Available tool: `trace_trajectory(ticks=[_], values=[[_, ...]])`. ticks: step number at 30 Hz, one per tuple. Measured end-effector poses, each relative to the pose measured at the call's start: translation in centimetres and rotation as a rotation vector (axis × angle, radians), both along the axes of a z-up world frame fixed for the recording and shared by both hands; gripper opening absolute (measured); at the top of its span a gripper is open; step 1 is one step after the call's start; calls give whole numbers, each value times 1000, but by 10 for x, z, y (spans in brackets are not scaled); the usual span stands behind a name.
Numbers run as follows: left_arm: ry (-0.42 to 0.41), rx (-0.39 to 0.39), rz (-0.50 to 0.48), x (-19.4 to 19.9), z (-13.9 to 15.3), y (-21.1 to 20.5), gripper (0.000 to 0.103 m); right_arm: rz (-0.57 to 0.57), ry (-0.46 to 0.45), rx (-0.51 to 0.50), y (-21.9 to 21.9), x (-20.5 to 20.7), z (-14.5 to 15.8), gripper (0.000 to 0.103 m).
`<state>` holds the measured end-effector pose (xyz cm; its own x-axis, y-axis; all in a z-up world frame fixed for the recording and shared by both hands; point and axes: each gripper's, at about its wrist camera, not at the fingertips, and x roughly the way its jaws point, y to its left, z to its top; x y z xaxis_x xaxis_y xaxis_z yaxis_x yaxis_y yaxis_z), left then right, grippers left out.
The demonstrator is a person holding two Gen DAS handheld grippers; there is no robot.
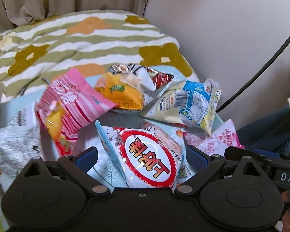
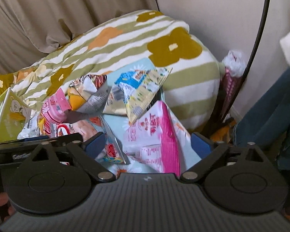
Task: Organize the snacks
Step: 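Grasp the white Oishi chip bag with the left tool while the right tool grasps a pink bag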
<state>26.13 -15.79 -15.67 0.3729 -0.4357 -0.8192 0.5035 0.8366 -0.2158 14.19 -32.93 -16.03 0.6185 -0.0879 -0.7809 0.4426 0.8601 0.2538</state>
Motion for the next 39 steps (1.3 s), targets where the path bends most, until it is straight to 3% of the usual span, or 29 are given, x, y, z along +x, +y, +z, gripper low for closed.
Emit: trace_trajectory(ticks=[8,12,15,18,33,39], values=[[62,-30,7,11,-15,-4,93,-8,20,44,-5,8,-14,94],[96,-60,4,14,-17,-3,85,0,31,45,-7,13,-18,94],[86,-23,-4,14,-18,-5,74,7,37,54,-7,16,-21,94],[96,-29,-5,14,-17,-1,70,18,41,48,-6,20,-23,94],[26,20,20,-4,-2,21,69,131,74,-59,13,45,-38,94],[18,31,38,-9,0,25,69,155,83,-65,15,50,-47,87]])
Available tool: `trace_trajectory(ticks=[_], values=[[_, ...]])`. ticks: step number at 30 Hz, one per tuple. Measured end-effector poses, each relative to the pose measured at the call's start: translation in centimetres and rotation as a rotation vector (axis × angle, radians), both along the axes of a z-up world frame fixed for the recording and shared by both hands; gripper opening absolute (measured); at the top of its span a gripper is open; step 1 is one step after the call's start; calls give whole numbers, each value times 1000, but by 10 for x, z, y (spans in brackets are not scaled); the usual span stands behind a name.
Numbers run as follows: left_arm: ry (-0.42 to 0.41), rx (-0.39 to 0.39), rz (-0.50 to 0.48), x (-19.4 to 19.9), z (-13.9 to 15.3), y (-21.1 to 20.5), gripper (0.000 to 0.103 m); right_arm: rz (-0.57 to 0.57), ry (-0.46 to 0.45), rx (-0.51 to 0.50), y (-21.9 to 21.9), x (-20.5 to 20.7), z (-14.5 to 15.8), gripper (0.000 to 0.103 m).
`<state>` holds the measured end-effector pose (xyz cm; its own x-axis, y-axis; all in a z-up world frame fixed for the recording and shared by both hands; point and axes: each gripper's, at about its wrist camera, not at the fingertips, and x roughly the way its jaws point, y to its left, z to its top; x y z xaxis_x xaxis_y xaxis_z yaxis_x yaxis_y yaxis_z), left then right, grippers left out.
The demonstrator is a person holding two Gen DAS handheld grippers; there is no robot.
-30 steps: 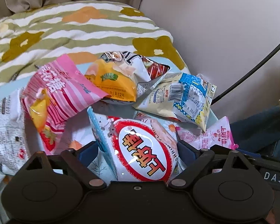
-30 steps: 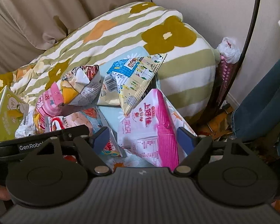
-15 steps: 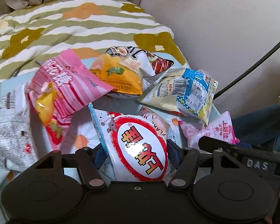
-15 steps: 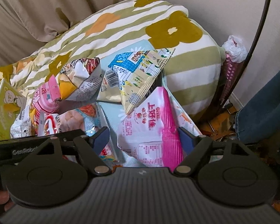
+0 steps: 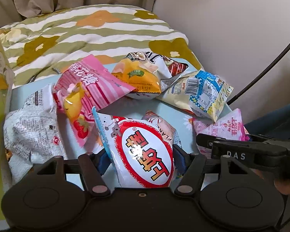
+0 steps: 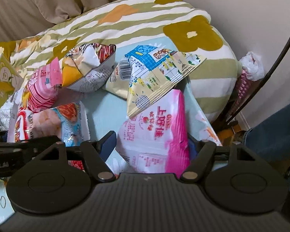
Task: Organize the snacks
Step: 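Grasp the white Oishi chip bag with the left tool while the right tool grasps a pink bag, then carry both bags into the yellow box and open both tools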
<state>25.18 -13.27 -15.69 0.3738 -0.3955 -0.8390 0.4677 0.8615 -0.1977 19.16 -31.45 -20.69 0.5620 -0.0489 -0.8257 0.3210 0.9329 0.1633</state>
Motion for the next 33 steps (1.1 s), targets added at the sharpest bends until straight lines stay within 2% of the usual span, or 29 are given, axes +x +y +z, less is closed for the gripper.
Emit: trace_trajectory(ticks=[2,4,5,10,23,28,33], values=[[-2,-1,10,-2,1,3,69,4,1,-10,0,2,-1,87],[-6,0,19,-4,2,5,69,19,13,-25,0,3,-3,79],[-9,2,23,-5,3,5,69,25,18,-24,0,3,-4,71],[-18,-2,42,-11,7,8,69,45,11,-12,-1,-6,-2,55],[-66,-33,102,-38,27,18,69,96,-10,12,5,-33,21,44],[-110,-59,146,-51,48,26,69,143,-41,12,12,-41,41,43],[-178,-94,211,-65,79,42,69,210,-110,4,23,-42,73,43]])
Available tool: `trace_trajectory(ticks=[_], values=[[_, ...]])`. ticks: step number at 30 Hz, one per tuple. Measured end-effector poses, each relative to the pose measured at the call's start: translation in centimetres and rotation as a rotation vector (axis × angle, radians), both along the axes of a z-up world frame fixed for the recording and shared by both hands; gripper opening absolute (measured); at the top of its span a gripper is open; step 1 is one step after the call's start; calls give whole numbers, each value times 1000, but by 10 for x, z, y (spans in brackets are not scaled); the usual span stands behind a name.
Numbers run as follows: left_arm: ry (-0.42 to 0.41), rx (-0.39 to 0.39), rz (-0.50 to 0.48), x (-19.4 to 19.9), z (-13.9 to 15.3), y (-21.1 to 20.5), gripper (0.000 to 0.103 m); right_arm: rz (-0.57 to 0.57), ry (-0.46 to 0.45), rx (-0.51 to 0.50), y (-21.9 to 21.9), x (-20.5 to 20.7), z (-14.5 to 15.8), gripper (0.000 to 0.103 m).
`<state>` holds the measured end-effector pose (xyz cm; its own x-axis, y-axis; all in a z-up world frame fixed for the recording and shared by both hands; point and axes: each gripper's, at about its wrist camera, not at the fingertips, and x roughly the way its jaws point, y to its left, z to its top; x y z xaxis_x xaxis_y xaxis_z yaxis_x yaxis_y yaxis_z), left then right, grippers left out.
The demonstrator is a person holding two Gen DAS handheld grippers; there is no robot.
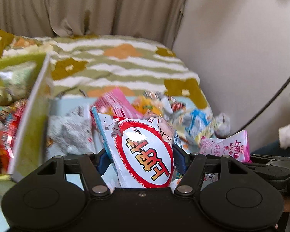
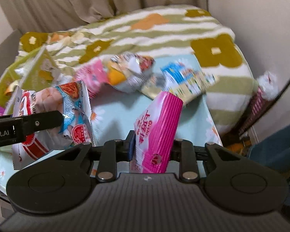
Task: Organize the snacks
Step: 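Carry both bags into the yellow box and open both tools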
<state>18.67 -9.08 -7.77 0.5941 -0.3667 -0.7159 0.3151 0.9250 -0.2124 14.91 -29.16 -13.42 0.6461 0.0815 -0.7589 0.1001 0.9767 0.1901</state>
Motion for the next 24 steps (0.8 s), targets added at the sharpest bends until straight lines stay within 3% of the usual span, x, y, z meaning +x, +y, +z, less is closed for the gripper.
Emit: trace_trajectory(ticks=[13,24], values=[[-173,1,273,-27,69,78,69,263,-185,59,66,29,72,43],[-183,36,414,12,86,181,69,384,-223,109,166,82,99,43]])
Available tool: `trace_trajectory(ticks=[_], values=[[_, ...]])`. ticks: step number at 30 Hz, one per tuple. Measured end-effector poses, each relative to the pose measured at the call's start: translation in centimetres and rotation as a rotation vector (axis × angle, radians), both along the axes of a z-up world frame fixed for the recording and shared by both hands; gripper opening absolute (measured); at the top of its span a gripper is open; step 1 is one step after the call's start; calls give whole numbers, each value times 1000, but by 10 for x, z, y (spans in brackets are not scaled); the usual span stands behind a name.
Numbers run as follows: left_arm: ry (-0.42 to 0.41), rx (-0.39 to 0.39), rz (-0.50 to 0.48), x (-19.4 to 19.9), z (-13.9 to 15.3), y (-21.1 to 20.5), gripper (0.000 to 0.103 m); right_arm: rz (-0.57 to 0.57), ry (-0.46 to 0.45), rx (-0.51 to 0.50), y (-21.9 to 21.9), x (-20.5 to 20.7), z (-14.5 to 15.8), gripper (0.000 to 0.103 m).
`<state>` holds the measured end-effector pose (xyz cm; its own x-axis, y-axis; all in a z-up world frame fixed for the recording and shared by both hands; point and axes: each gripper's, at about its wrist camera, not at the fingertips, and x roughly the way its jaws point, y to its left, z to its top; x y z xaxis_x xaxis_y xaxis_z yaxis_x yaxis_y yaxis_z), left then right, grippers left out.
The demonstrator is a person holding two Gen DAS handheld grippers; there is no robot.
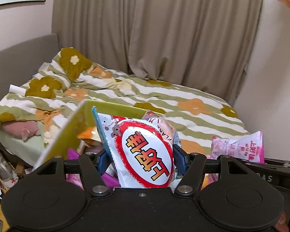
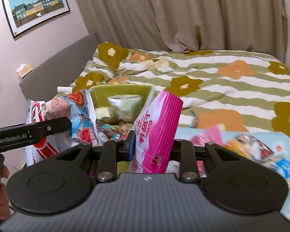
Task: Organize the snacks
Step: 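Carry both bags into the yellow box and open both tools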
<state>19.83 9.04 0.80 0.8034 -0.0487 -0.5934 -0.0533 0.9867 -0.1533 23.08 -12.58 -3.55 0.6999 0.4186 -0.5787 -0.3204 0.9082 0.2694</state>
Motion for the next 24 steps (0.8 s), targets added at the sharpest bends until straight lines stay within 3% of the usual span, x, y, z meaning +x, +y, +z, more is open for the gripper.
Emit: trace_trajectory(ticks=[12,14,16,24], values=[[114,-39,-66,77,-34,86,71,-55,54,-11,99,55,-6,43],[135,-51,-75,88,-44,95,80,-76,72,-18,111,64,-11,43],[154,-51,-84,94,-52,102,101,-98,88,-24,120,69,-16,43],[176,-53,-104,84,-66,115,102,-143,136,-52,135,78,-29,43]])
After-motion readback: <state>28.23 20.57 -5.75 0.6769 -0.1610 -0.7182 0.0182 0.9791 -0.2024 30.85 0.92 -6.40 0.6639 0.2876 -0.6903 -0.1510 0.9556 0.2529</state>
